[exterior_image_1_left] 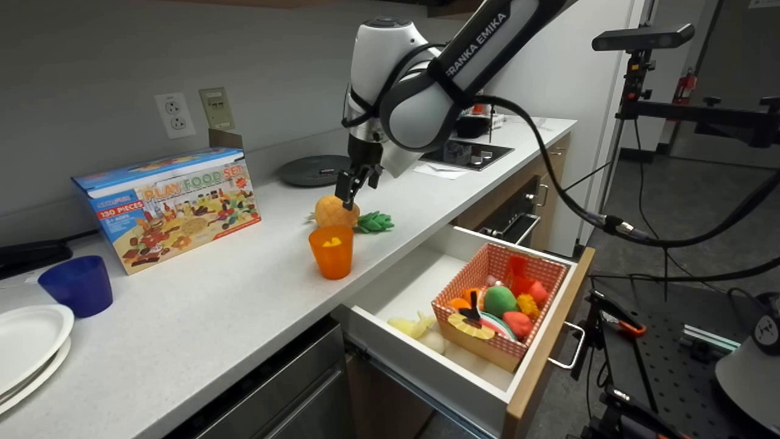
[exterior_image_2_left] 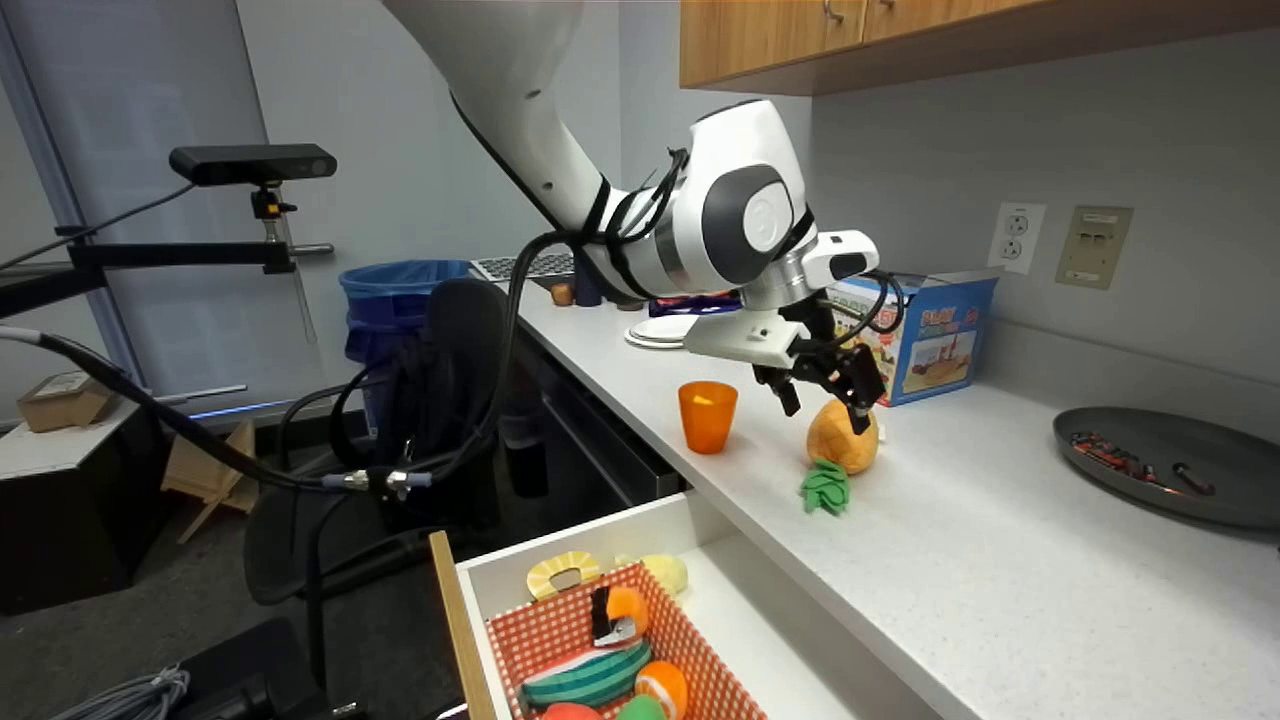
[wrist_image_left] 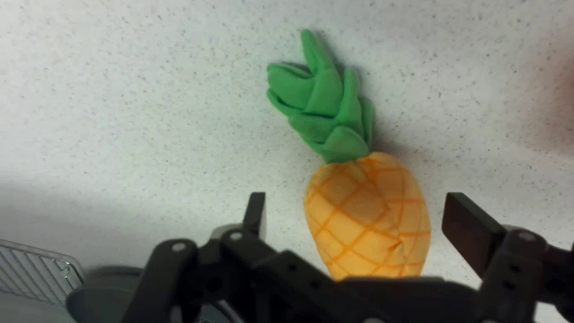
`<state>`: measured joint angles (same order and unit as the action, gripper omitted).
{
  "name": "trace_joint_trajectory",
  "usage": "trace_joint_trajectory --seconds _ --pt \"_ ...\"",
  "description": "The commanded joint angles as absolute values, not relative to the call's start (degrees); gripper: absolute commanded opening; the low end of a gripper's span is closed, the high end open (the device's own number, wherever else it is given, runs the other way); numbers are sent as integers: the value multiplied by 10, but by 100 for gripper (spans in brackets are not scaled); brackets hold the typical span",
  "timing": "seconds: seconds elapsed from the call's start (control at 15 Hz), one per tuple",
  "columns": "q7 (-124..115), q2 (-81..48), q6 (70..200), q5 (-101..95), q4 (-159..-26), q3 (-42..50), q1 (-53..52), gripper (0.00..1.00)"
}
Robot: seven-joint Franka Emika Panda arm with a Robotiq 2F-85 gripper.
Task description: Take the pineapple plush toy out of the drawer then close the drawer
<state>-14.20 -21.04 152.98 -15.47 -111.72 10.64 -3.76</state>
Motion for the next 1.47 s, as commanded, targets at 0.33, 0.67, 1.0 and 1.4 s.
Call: trace_joint_trajectory --seconds 0.33,0.67,1.0,1.4 --pt "-113 -64 1423 -172 -1239 90 -17 100" --pt "-79 -13 1414 -147 -1320 82 11 100" --pt "-13 26 1394 -90 -1390 82 32 100" --pt "19 65 1327 -61 -1445 85 45 100"
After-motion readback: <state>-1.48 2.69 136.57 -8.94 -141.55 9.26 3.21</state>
